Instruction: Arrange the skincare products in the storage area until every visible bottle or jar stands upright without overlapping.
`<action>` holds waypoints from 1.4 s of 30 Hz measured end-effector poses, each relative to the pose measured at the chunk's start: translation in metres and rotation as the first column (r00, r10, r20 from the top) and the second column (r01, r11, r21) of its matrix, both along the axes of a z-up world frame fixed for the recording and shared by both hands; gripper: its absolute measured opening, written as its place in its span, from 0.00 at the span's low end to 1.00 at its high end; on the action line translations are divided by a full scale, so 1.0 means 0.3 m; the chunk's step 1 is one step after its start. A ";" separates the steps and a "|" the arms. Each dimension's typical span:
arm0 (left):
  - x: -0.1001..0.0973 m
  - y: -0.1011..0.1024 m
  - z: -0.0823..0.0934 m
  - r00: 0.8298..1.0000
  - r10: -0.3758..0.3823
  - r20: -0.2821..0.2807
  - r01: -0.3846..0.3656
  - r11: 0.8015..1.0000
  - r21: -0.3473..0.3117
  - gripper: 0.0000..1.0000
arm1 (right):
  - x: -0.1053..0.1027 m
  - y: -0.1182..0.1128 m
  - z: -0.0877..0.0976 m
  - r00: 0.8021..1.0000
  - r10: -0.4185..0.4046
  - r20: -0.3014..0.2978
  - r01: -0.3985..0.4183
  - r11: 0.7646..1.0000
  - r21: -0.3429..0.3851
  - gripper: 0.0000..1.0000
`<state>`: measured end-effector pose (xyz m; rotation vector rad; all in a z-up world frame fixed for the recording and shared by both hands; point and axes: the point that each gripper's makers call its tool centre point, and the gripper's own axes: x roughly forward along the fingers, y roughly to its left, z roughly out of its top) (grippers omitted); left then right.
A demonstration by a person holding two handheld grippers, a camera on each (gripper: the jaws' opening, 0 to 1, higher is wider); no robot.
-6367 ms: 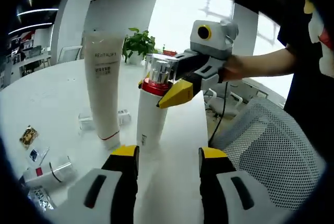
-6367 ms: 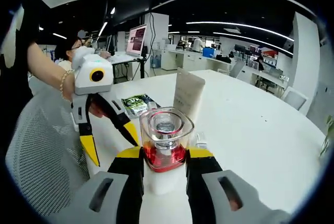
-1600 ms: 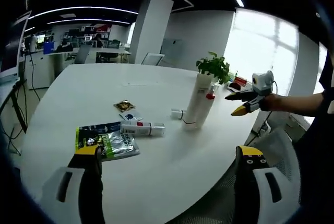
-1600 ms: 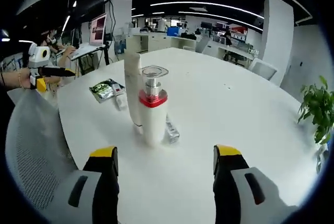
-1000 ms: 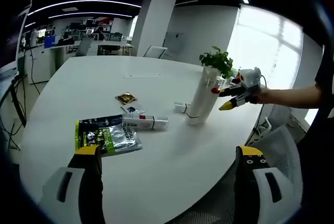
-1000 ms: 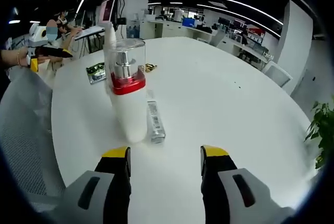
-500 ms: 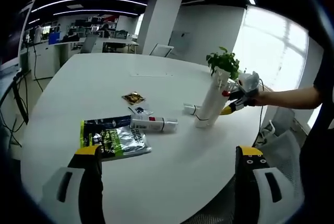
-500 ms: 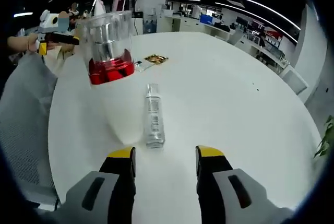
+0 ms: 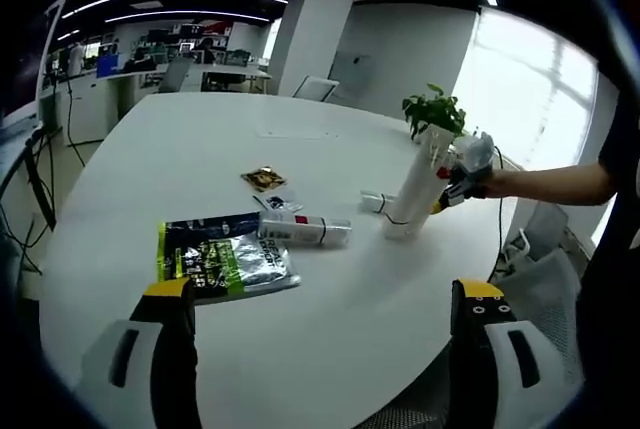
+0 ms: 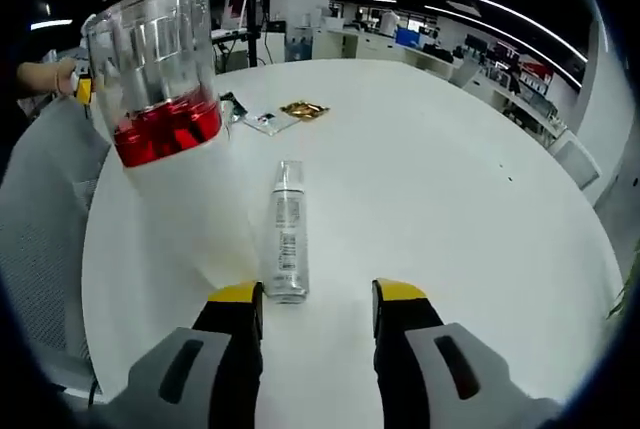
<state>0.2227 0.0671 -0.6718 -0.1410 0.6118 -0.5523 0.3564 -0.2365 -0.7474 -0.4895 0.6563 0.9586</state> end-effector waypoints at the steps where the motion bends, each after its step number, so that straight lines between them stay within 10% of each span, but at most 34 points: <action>1: 0.002 0.001 -0.001 1.000 0.000 -0.002 0.000 1.000 0.000 0.99 | 0.004 0.009 0.000 1.000 0.003 0.003 -0.003 1.000 0.005 0.43; 26: 0.038 0.001 -0.020 1.000 0.004 -0.016 -0.004 1.000 -0.002 0.99 | 0.037 0.046 -0.019 0.998 0.056 0.012 -0.057 0.997 0.049 0.20; 42: 0.057 -0.042 -0.028 0.999 -0.023 -0.022 0.023 1.000 -0.010 0.99 | 0.085 0.067 0.045 0.999 0.001 0.043 -0.005 0.996 0.093 0.28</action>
